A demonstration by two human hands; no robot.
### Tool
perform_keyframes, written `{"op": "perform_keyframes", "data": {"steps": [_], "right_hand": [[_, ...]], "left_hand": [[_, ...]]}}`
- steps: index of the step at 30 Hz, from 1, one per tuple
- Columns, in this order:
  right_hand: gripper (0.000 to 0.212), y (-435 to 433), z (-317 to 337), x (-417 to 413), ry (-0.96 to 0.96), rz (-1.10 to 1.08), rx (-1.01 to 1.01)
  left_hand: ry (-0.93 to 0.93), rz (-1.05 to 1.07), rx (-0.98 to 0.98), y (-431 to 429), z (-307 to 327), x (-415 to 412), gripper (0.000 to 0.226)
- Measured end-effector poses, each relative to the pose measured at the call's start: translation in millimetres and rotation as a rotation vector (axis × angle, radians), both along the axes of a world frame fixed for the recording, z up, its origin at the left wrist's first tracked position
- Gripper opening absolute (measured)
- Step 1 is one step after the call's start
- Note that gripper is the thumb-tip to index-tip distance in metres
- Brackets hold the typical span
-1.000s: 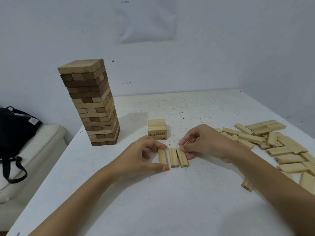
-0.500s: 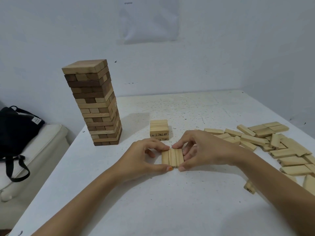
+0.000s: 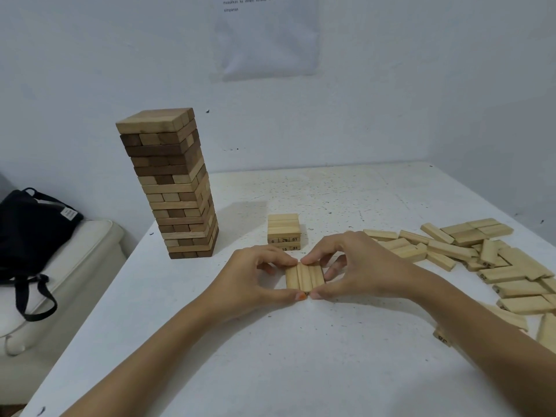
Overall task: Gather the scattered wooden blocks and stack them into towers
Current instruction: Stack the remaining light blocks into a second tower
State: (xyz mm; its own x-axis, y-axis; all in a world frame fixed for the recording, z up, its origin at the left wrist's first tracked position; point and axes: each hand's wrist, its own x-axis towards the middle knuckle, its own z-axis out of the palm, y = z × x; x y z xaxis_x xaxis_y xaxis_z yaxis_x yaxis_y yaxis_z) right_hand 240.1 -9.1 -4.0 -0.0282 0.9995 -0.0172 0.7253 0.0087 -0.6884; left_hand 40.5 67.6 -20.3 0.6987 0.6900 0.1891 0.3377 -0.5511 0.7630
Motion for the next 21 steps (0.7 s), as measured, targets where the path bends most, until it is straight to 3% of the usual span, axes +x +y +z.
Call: {"op": "perform_keyframes", "data": {"steps": [21], "right_hand": [[0.037,9.6,2.9,6.9,0.134,0.072,0.169]], "left_hand": [[-0.084,0.013,0.125,4.4,10.4,-4.4,0.038]]}}
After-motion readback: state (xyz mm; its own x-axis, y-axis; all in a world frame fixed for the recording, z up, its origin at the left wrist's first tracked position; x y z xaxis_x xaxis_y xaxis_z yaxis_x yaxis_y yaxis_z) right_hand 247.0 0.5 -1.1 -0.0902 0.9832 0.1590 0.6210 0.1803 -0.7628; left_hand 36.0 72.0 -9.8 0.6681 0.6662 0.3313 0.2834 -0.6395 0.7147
